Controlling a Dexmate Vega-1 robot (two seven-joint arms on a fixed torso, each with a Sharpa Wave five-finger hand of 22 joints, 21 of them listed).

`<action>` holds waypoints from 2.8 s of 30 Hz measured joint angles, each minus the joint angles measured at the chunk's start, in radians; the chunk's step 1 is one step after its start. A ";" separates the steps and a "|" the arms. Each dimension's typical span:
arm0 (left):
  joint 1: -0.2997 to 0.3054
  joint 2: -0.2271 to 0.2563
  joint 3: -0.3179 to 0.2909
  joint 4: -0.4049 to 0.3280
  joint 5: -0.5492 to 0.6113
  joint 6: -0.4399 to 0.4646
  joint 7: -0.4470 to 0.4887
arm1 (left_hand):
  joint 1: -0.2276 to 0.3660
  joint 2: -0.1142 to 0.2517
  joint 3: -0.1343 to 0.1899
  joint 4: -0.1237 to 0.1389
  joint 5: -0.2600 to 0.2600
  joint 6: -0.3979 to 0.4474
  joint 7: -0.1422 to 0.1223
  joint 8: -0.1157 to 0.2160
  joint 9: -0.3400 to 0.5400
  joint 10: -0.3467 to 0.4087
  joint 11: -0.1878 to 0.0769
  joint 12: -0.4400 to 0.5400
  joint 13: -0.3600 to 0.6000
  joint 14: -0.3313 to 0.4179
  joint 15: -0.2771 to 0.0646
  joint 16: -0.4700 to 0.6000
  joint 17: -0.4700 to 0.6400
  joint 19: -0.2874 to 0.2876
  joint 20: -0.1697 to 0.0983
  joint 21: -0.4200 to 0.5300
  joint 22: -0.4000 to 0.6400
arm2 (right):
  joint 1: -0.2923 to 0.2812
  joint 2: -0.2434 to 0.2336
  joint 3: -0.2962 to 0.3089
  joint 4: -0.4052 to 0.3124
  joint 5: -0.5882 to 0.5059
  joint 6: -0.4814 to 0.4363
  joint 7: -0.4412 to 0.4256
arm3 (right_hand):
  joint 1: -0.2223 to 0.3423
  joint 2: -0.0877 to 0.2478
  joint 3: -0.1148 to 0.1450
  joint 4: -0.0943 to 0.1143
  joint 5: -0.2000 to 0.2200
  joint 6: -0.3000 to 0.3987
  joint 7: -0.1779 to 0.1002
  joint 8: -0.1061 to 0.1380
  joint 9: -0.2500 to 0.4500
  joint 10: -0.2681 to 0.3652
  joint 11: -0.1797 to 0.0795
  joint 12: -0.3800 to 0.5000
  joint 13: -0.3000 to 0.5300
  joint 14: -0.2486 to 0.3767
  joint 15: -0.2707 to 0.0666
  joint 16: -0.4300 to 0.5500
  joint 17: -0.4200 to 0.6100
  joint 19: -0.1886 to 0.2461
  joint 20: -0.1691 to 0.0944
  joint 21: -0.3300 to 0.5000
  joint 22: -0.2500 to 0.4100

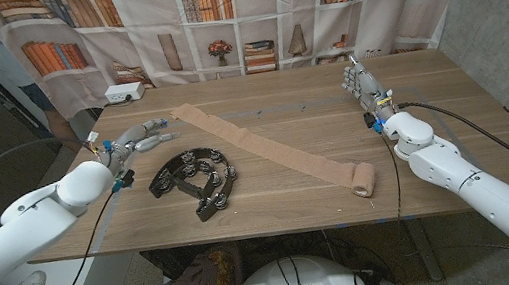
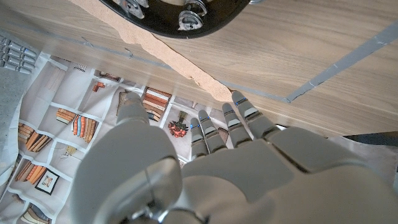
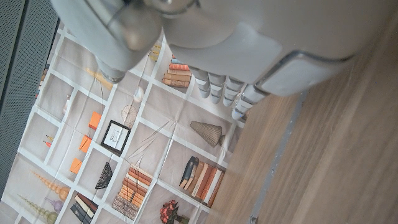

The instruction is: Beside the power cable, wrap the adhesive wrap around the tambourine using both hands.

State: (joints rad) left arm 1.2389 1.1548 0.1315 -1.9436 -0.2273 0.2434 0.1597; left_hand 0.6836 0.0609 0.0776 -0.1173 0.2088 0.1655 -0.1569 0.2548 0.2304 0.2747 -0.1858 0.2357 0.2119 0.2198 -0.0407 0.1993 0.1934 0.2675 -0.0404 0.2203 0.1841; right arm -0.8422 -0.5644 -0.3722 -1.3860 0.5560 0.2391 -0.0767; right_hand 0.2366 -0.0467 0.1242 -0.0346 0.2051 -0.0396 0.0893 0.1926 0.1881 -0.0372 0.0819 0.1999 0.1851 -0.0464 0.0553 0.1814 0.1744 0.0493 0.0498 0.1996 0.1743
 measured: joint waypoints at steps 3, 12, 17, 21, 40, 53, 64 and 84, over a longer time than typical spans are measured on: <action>-0.003 0.003 0.006 0.002 0.001 0.002 0.000 | -0.007 0.001 -0.003 0.003 0.000 0.003 -0.003 0.000 -0.002 0.011 0.000 0.000 0.000 0.000 0.000 0.000 0.000 -0.002 0.000 0.000 0.000 | 0.000 0.000 0.000 0.000 0.000 0.000 -0.002 | 0.000 0.000 0.000 0.000 0.000 0.000 0.000 0.000 0.000 0.000 0.000 0.000 0.000 0.000 0.000 0.000 0.000 0.000 0.000 0.000 0.000; -0.024 0.013 0.037 0.010 0.022 0.030 -0.001 | -0.025 0.004 -0.007 0.007 0.000 0.018 -0.010 0.001 -0.003 0.043 -0.004 0.000 0.000 0.032 0.000 0.013 0.005 0.020 0.000 0.000 0.000 | -0.005 -0.001 0.003 -0.005 0.000 -0.001 -0.008 | 0.000 0.000 0.000 0.000 0.000 0.000 0.000 0.000 0.000 0.000 0.000 0.000 0.000 0.000 0.000 0.000 0.000 0.000 0.000 0.000 0.000; -0.034 0.015 0.053 0.017 0.035 0.046 -0.003 | -0.025 0.004 -0.007 0.007 0.000 0.051 -0.014 0.012 -0.003 0.071 -0.002 0.009 0.000 0.062 0.000 0.020 0.005 0.043 -0.002 0.006 0.000 | -0.007 -0.002 0.004 -0.011 -0.001 -0.003 -0.012 | 0.000 0.000 0.000 0.000 0.000 0.000 0.000 0.000 0.000 0.000 0.000 0.000 0.000 0.000 0.000 0.000 0.000 0.000 0.000 0.000 0.000; -0.043 0.018 0.066 0.020 0.044 0.054 -0.003 | -0.025 0.004 -0.007 0.007 0.006 0.099 -0.012 0.032 -0.008 0.088 -0.005 0.009 0.000 0.076 0.000 0.026 0.009 0.056 0.000 0.015 0.005 | -0.011 -0.003 0.006 -0.016 -0.001 -0.005 -0.016 | 0.000 0.000 0.000 0.000 0.000 0.000 0.000 0.000 0.000 0.000 0.000 0.000 0.000 0.000 0.000 0.000 0.000 0.000 0.000 0.000 0.000; -0.074 0.045 0.120 0.008 0.068 0.099 -0.021 | 0.022 0.037 0.017 -0.008 0.007 0.206 -0.009 0.074 -0.012 0.171 -0.018 0.023 0.009 0.156 0.001 0.052 0.032 0.112 -0.002 0.042 0.014 | -0.020 -0.002 0.009 -0.018 -0.003 0.005 -0.022 | 0.005 0.005 0.002 -0.007 0.000 -0.004 -0.004 0.000 0.000 0.000 0.000 0.000 0.000 0.002 -0.002 0.000 0.000 0.000 0.000 0.000 0.000; -0.067 0.069 0.141 -0.025 0.089 0.141 -0.017 | 0.037 0.028 0.020 -0.011 0.007 0.175 -0.018 0.066 -0.012 0.151 -0.016 0.008 0.014 0.145 -0.004 0.044 0.041 0.094 -0.001 0.040 0.019 | -0.031 -0.005 0.014 -0.026 -0.004 0.011 -0.025 | 0.005 0.005 -0.001 -0.010 0.000 -0.004 -0.004 0.000 0.000 0.000 0.000 0.000 0.000 0.002 -0.002 0.000 0.000 0.000 0.000 0.000 0.000; -0.040 0.070 0.119 -0.036 0.066 0.168 0.023 | 0.028 0.019 0.015 -0.006 0.007 0.139 0.000 0.051 -0.012 0.146 -0.021 0.000 0.016 0.131 0.000 0.040 0.045 0.073 -0.001 0.035 0.023 | -0.035 -0.011 0.017 -0.029 0.001 0.010 -0.021 | 0.005 0.005 -0.001 -0.010 0.000 -0.004 -0.004 0.000 0.000 0.000 0.000 0.000 0.000 0.002 -0.002 0.000 0.000 0.000 0.000 0.000 0.000; -0.066 0.068 0.152 -0.038 0.050 0.214 0.023 | 0.025 0.017 0.015 -0.007 0.007 0.156 0.027 0.057 -0.012 0.154 -0.022 0.000 0.018 0.139 0.000 0.040 0.046 0.073 -0.001 0.035 0.023 | -0.034 -0.013 0.018 -0.017 0.010 0.006 -0.009 | 0.005 0.005 -0.001 -0.010 0.000 -0.004 -0.004 0.000 0.000 0.000 0.000 0.000 0.000 0.002 -0.002 0.000 0.000 0.000 0.000 0.000 0.000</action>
State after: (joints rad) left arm 1.1732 1.2227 0.2836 -1.9818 -0.1773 0.4575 0.1825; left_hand 0.7089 0.0778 0.0927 -0.1238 0.2162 0.3219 -0.1304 0.3115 0.2185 0.4284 -0.2073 0.2357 0.2304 0.3592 -0.0411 0.2398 0.2396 0.3405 -0.0410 0.2550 0.2072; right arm -0.8764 -0.5769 -0.3546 -1.4034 0.5660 0.2446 -0.0854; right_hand 0.2418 -0.0414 0.1229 -0.0443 0.2051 -0.0433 0.0856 0.1925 0.1881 -0.0372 0.0819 0.1999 0.1851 -0.0441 0.0531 0.1813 0.1744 0.0493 0.0498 0.1996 0.1742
